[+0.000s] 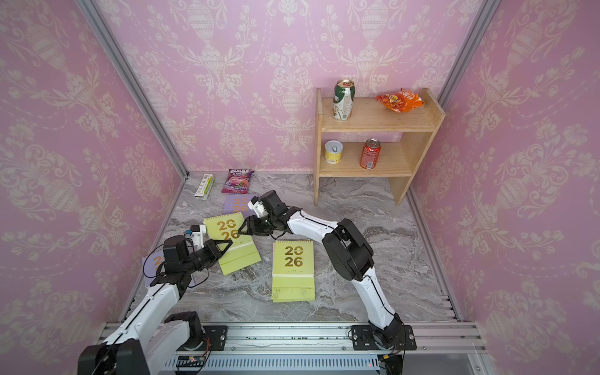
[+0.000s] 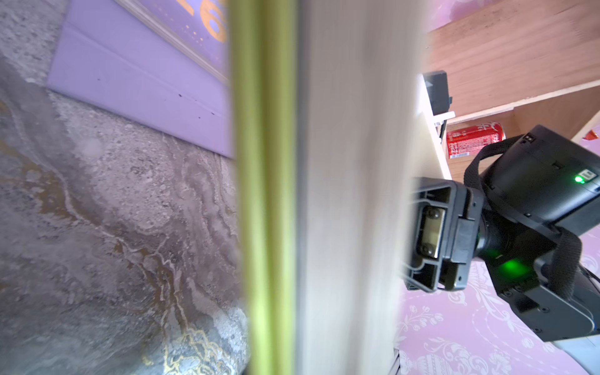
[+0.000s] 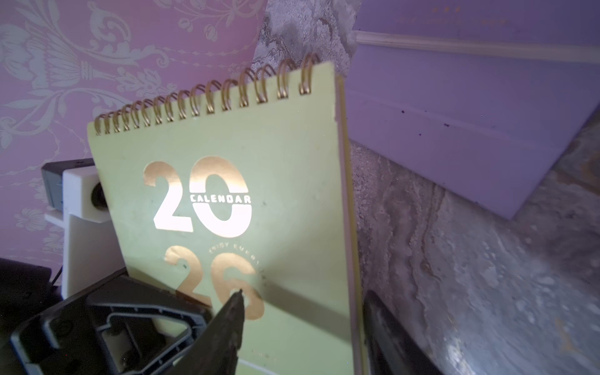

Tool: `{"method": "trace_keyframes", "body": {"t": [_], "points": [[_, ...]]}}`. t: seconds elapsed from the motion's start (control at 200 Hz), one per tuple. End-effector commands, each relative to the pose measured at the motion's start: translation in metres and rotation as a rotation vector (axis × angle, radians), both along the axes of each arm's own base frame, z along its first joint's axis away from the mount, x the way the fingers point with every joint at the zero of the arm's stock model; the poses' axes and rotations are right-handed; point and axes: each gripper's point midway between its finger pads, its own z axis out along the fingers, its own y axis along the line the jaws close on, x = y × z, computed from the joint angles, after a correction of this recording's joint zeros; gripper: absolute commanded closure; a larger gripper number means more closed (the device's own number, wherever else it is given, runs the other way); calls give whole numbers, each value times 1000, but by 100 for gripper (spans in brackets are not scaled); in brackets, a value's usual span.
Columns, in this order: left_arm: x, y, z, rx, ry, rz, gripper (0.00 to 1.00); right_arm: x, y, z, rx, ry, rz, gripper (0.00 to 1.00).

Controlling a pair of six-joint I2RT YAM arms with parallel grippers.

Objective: Stack the calendars
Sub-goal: Pick up the calendar at the center of the board, then place the calendar at the calendar.

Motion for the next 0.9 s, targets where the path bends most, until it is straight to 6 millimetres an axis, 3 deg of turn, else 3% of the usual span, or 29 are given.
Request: {"method": "trace_keyframes", "body": {"t": [0.0,0.21,0.38,0.57,0.735,0.755,0.891], "points": [[12,-5,37,-33,-121,-27,100,-8,-16,68,98,-112,38,40],[18,-19,77,-86,-236,-91,100,-20,-69,98,125,-166,20,39],[16,-41,101,-71,-285,-188,100,-36,-101,101,134,-171,22,39],[11,-65,107,-88,-292,-289,100,-45,-121,106,170,-165,13,39],[7,-78,110,-107,-302,-342,100,-53,-125,117,202,-184,35,39],[6,-80,111,-109,-305,-350,100,-58,-127,105,188,-158,33,39],[0,-90,122,-121,-332,-397,100,-60,-131,99,182,-155,25,39]]}}
